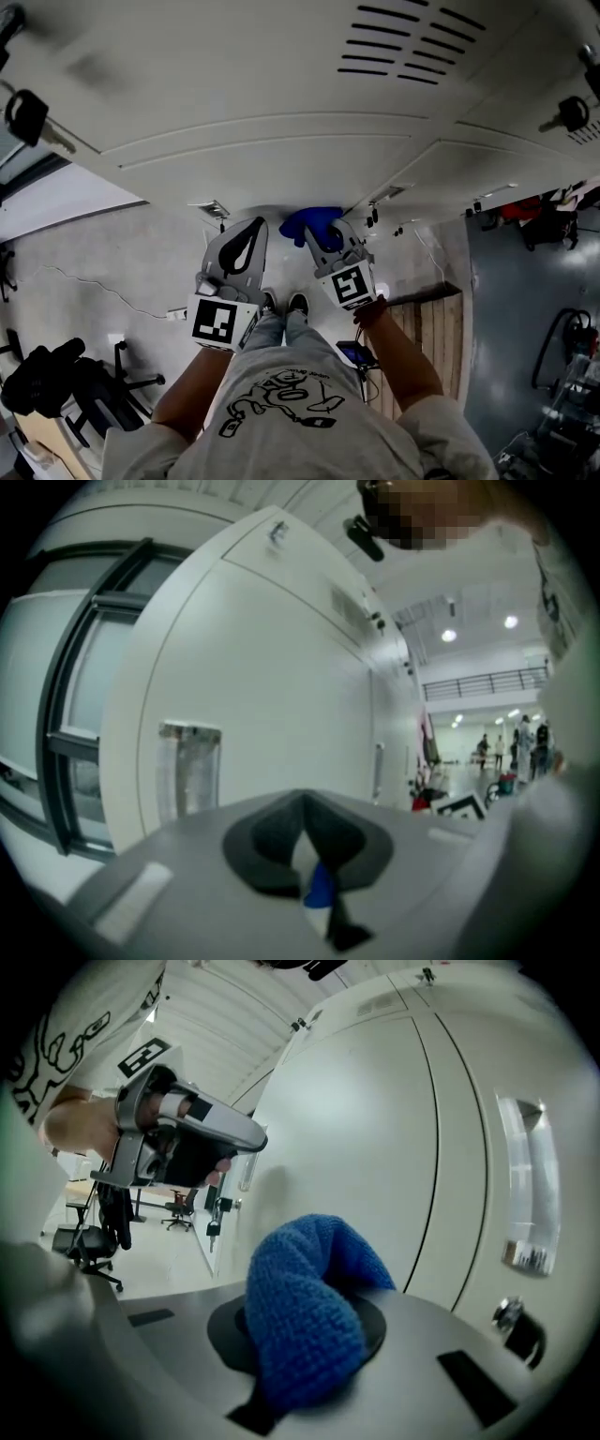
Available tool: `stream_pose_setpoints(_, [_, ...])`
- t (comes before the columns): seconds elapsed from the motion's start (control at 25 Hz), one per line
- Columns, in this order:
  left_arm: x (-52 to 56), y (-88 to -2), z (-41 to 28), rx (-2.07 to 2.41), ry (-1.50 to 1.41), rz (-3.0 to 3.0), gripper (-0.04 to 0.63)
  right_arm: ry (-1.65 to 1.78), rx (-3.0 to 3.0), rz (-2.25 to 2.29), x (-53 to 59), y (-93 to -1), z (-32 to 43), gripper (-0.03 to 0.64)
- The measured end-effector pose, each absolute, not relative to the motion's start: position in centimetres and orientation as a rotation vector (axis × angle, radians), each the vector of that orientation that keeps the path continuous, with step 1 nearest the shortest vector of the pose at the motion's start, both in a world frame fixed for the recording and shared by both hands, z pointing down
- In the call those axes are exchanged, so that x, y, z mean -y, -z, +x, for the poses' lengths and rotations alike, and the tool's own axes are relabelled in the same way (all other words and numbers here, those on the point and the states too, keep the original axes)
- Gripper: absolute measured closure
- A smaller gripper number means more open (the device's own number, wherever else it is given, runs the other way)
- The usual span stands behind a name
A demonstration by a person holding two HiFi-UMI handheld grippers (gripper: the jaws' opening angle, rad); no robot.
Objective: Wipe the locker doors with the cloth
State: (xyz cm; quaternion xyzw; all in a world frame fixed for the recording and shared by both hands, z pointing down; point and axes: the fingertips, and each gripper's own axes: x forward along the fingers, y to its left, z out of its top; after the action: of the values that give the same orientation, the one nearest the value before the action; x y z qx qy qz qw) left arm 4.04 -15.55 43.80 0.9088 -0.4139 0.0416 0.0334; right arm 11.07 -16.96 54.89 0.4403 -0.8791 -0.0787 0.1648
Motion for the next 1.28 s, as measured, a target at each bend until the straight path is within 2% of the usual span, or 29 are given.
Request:
stream_pose_setpoints(0.48, [15.3, -38.2, 3.1, 1.305, -0.048, 2.88, 0.594, 0.319, 2.704, 1.367, 16.2, -37.1, 11.2, 0.594])
stream_pose_setpoints(0.92, [14.9, -32.9, 1.1, 1.363, 0.069, 2.93, 0.594, 0.556, 2.823, 1.432, 15.6, -24.4, 11.6, 0.594])
stream_pose_setpoints(1.08, [14.7, -32.4, 0.4, 1.392, 0.087, 2.925, 0.594, 0.599, 2.852, 1.454, 15.7, -22.6, 11.1, 0.594])
stream_pose_setpoints(1.28, [14.5, -32.5, -1.3, 1.439, 0.08, 2.9, 0.594, 0.541, 2.859, 1.429, 15.7, -25.2, 9.1, 0.594])
